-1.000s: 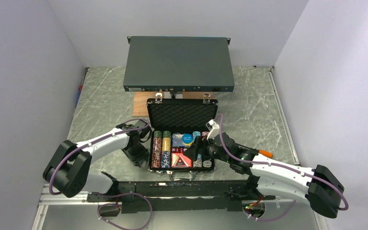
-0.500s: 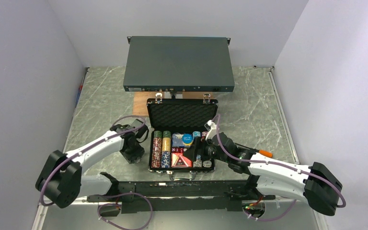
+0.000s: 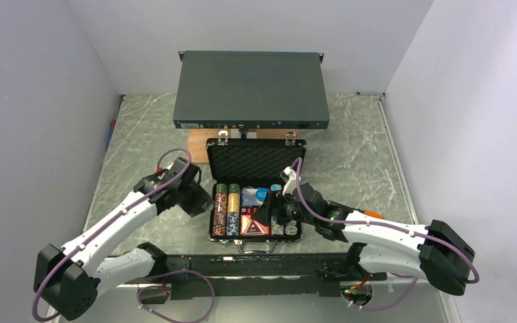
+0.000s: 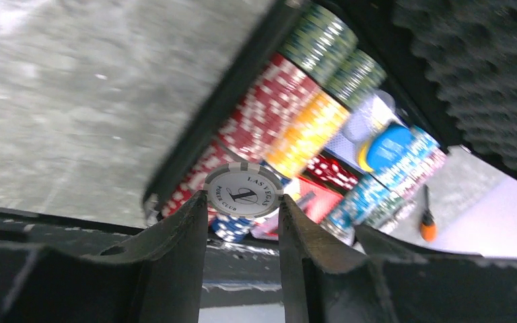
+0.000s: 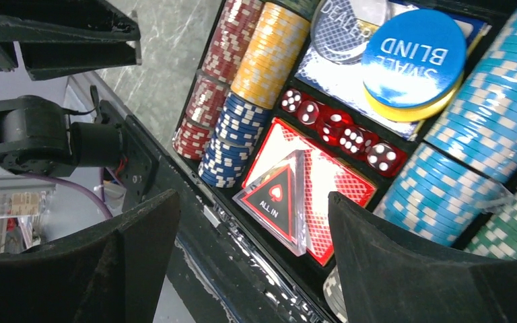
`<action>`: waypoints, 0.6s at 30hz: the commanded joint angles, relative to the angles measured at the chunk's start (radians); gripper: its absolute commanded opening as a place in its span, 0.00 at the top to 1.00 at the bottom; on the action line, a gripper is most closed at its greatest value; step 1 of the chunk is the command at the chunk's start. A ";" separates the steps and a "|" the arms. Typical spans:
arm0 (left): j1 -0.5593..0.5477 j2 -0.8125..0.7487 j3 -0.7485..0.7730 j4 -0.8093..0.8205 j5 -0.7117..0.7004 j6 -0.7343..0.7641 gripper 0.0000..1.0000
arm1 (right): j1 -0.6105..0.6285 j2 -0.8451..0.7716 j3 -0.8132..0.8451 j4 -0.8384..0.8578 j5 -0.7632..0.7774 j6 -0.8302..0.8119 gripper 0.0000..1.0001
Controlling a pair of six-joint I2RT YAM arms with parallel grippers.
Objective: Pack up texas hold em set
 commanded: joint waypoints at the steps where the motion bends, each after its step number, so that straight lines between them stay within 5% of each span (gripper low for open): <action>1: -0.028 0.033 0.058 0.163 0.172 -0.018 0.65 | 0.019 0.018 0.057 0.078 -0.021 -0.023 0.18; 10: -0.160 0.232 0.181 0.311 0.269 -0.072 0.66 | 0.037 0.014 0.063 0.095 0.055 -0.027 0.20; 18: -0.224 0.343 0.236 0.363 0.294 -0.102 0.68 | 0.038 -0.042 0.046 0.076 0.212 0.019 0.37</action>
